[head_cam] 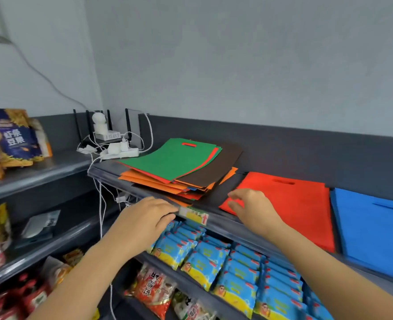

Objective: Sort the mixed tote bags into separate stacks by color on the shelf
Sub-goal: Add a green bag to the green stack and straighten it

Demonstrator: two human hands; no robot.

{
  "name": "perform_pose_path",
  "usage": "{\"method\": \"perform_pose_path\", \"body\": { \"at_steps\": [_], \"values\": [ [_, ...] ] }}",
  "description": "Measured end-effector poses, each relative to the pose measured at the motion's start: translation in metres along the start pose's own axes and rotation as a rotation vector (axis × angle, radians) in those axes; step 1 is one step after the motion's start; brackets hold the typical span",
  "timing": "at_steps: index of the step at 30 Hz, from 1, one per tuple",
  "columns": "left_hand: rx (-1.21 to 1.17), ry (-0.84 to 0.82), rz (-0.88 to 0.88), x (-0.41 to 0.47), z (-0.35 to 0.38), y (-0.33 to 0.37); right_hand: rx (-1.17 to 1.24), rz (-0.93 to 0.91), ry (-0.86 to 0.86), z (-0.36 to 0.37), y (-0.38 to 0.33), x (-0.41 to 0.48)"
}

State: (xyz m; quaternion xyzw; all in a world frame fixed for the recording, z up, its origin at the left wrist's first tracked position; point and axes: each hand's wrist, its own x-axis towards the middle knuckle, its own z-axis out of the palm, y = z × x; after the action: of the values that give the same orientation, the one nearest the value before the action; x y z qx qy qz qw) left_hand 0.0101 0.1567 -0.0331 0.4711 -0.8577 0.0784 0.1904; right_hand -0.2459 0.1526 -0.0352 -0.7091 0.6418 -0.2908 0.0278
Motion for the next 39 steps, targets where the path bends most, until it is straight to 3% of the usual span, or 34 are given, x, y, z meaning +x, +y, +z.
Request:
{"method": "perform_pose_path", "body": {
  "at_steps": [14, 18, 21, 27, 30, 34, 39],
  "values": [
    [0.146, 0.105, -0.038, 0.032, 0.008, -0.134, -0.073, -0.115, -0.09, 0.07, -0.089, 0.124],
    [0.238, 0.126, 0.016, 0.06, 0.019, -0.154, -0.182, -0.125, -0.251, 0.092, -0.089, 0.161],
    [0.191, 0.085, 0.017, 0.087, 0.023, -0.161, -0.311, -0.197, -0.28, 0.102, -0.085, 0.18],
    [0.108, -0.053, -0.007, 0.142, 0.034, -0.171, -0.251, -0.297, -0.289, 0.094, -0.07, 0.21],
    [0.139, -0.023, -0.002, 0.162, 0.036, -0.178, -0.223, -0.325, -0.305, 0.094, -0.062, 0.221],
    [0.186, -0.077, 0.052, 0.185, 0.041, -0.195, -0.211, -0.324, -0.319, 0.094, -0.064, 0.227],
    [0.078, -0.208, 0.064, 0.199, 0.054, -0.213, -0.219, -0.222, -0.257, 0.097, -0.072, 0.22]
  ]
}}
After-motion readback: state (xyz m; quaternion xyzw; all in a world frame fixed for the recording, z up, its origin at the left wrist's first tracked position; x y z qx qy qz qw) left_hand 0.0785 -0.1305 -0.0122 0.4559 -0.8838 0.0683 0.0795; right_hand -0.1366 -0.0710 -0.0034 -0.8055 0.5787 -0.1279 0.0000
